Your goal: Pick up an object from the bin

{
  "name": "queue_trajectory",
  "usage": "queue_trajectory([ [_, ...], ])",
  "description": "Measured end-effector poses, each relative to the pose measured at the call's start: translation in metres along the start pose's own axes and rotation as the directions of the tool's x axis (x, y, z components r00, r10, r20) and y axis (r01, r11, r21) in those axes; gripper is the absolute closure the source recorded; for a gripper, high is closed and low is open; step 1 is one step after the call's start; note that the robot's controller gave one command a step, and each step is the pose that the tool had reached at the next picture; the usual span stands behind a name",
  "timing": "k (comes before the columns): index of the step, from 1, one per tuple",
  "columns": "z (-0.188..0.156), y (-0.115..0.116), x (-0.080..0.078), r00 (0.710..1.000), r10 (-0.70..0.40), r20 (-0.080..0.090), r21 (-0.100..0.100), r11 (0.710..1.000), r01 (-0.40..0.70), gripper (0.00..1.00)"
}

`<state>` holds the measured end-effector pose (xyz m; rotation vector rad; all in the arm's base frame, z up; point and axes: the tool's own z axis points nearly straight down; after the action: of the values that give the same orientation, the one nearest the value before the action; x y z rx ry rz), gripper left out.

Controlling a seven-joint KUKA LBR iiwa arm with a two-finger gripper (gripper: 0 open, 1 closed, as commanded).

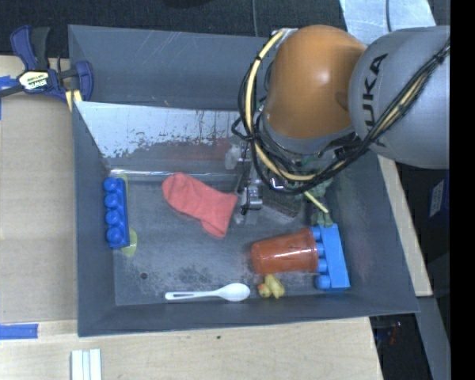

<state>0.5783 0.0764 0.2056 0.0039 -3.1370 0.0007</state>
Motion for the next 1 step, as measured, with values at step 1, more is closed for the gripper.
queue_trajectory([
  [1,-0.0051,-0.0003,-0.0012,1.000,0.002,0.008,-0.001,1.000,-0.002,0.00],
])
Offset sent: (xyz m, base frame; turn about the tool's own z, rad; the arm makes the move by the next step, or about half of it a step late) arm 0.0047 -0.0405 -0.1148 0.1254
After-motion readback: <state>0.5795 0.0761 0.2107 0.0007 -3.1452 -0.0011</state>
